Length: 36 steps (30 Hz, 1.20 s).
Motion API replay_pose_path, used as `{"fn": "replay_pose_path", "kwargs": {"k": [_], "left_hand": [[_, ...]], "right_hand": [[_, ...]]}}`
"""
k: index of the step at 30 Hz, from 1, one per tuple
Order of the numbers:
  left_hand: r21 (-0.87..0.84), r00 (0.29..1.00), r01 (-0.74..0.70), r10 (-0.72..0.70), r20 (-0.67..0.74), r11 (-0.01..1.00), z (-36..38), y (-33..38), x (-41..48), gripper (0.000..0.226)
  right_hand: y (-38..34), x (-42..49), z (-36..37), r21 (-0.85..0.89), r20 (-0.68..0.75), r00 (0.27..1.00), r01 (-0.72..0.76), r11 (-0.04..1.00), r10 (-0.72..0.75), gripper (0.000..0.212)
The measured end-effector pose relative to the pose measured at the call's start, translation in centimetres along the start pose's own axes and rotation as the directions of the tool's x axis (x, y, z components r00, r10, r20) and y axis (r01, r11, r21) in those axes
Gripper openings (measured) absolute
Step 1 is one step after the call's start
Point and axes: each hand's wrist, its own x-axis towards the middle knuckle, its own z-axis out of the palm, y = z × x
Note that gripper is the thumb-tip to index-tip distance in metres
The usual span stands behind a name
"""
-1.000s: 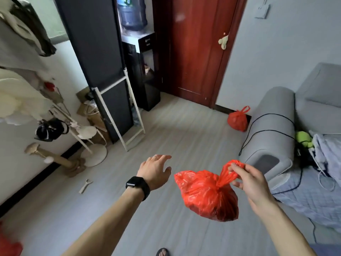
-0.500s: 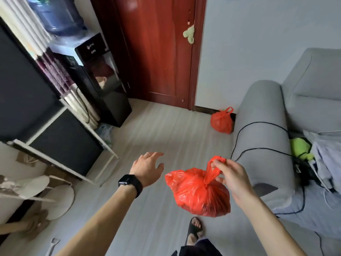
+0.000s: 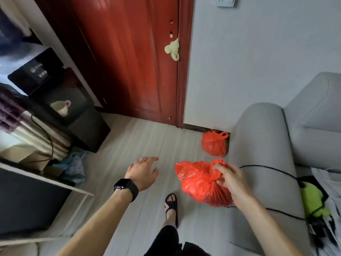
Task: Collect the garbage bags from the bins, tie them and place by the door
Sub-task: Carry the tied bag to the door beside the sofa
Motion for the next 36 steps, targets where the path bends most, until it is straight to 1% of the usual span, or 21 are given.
{"fn": "replay_pose_path", "kwargs": {"k": [2, 5, 8, 11, 12, 13, 15, 16, 18, 22, 24, 26, 27, 29, 31, 34, 36], "left_hand": [[0.0, 1.0, -0.016, 0.016, 0.027, 1.0, -1.4, 0.1, 5.2, 0.049], [0.01, 0.998, -0.025, 0.024, 0.054, 1.0, -3.9, 1.1, 13.0, 0.049], [0.082, 0.995, -0.065, 0.058, 0.082, 0.995, -5.6, 2.8, 19.6, 0.05], [0.146, 0.995, -0.082, 0.073, 0.068, 0.986, -6.7, 4.6, 26.5, 0.05], [0.16, 0.997, -0.072, 0.065, 0.051, 0.984, -6.9, 5.2, 29.4, 0.05], [0.186, 0.998, -0.067, 0.063, 0.025, 0.98, -7.2, 5.7, 32.1, 0.05], [0.235, 0.999, -0.046, 0.05, -0.009, 0.971, -7.7, 6.3, 36.3, 0.051], [0.229, 0.999, -0.018, 0.03, -0.046, 0.973, -7.5, 6.8, 39.1, 0.052], [0.241, 0.995, -0.007, 0.031, -0.094, 0.97, -7.6, 7.2, 43.0, 0.056], [0.243, 0.989, -0.01, 0.045, -0.138, 0.97, -6.9, 7.3, 50.9, 0.064], [0.249, 0.986, -0.044, 0.082, -0.143, 0.967, -6.0, 7.0, 54.6, 0.069], [0.258, 0.98, -0.076, 0.121, -0.161, 0.963, -4.7, 6.0, 58.6, 0.077], [0.266, 0.974, -0.095, 0.145, -0.175, 0.959, -4.1, 5.6, 60.5, 0.081], [0.288, 0.962, -0.123, 0.185, -0.199, 0.95, -2.5, 4.9, 64.0, 0.087], [0.334, 0.933, -0.181, 0.269, -0.239, 0.925, -0.8, 4.3, 67.1, 0.09], [0.38, 0.859, -0.287, 0.412, -0.305, 0.879, 2.0, 3.8, 71.0, 0.092], [0.407, 0.827, -0.295, 0.444, -0.345, 0.865, 3.8, 3.5, 73.2, 0.089]], "right_hand": [[-1.6, 4.1, 1.2, 0.007, -0.041, 0.998, -0.038, 0.999, 0.038, 0.013], [-4.0, 10.8, 2.9, -0.026, -0.063, 0.994, -0.092, 0.995, 0.091, 0.013], [-6.0, 16.3, 4.6, -0.043, -0.087, 0.991, -0.104, 0.994, 0.1, 0.01], [-7.1, 22.7, 6.5, -0.105, -0.1, 0.987, -0.133, 0.986, 0.123, 0.005], [-7.4, 25.5, 7.2, -0.104, -0.086, 0.985, -0.159, 0.982, 0.15, 0.008], [-7.4, 28.0, 7.9, -0.127, -0.051, 0.983, -0.181, 0.975, 0.176, 0.016], [-7.6, 31.7, 9.3, -0.183, -0.001, 0.96, -0.277, 0.943, 0.282, 0.029], [-7.9, 34.3, 9.7, -0.154, 0.022, 0.939, -0.335, 0.929, 0.343, 0.03], [-7.8, 38.1, 10.5, -0.053, 0.045, 0.893, -0.445, 0.894, 0.447, 0.03], [-7.1, 46.1, 12.1, 0.037, -0.009, 0.856, -0.515, 0.856, 0.516, 0.029], [-6.2, 49.8, 13.0, 0.075, -0.033, 0.844, -0.533, 0.843, 0.536, 0.021], [-4.9, 53.9, 14.4, 0.15, -0.052, 0.822, -0.555, 0.818, 0.567, 0.008], [-4.1, 55.9, 15.2, 0.216, -0.069, 0.808, -0.561, 0.799, 0.586, 0.007], [-2.3, 59.4, 16.6, 0.35, -0.107, 0.766, -0.568, 0.745, 0.634, 0.012], [-1.0, 62.3, 18.3, 0.459, -0.112, 0.739, -0.554, 0.694, 0.664, 0.012], [0.7, 66.0, 20.3, 0.583, -0.098, 0.708, -0.529, 0.617, 0.699, 0.014], [2.2, 68.4, 21.0, 0.639, -0.105, 0.705, -0.493, 0.59, 0.702, 0.012]]}}
